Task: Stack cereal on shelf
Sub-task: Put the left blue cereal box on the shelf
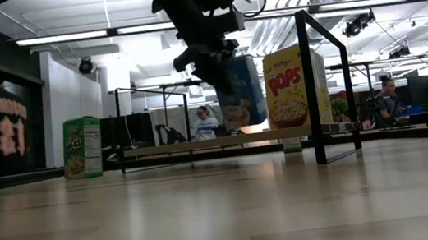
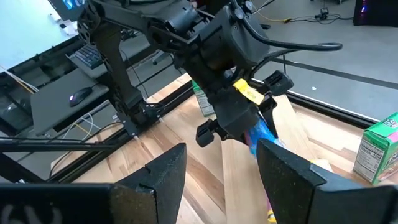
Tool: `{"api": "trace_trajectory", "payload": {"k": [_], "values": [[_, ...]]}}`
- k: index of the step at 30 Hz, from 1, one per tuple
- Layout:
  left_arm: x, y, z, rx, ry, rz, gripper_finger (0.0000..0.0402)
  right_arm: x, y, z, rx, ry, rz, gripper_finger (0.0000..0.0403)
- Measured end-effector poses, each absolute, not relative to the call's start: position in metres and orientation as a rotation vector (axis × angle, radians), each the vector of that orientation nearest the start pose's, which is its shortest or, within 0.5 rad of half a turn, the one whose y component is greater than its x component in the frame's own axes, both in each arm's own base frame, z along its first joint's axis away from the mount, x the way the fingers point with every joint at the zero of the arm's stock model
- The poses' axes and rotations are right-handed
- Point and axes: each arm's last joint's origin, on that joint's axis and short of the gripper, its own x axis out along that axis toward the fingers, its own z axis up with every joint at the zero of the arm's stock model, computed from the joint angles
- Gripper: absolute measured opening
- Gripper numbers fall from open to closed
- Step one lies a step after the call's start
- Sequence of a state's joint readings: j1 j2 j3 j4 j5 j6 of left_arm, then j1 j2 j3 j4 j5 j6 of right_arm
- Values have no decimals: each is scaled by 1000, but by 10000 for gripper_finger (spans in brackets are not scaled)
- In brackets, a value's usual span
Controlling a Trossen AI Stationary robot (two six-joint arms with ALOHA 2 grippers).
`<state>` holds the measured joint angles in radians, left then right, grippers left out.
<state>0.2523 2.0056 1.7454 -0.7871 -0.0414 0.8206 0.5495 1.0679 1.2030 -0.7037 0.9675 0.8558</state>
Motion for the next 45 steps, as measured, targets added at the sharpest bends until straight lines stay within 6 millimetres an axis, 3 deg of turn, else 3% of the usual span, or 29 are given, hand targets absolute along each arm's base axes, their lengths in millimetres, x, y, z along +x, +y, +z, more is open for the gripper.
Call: {"api": "trace_trajectory", "payload": {"k": [12,21,29,45], "values": [[422,111,256,649,1051,-126,235,182,84,383,443,204,-540,188],[419,111,261,658,1071,-82,237,182,84,383,427,209,-538,188],[415,111,258,682,1100,-158,237,182,84,383,427,209,-538,188],[420,111,261,869,1048,-222,171,182,84,383,431,206,-536,188]]}}
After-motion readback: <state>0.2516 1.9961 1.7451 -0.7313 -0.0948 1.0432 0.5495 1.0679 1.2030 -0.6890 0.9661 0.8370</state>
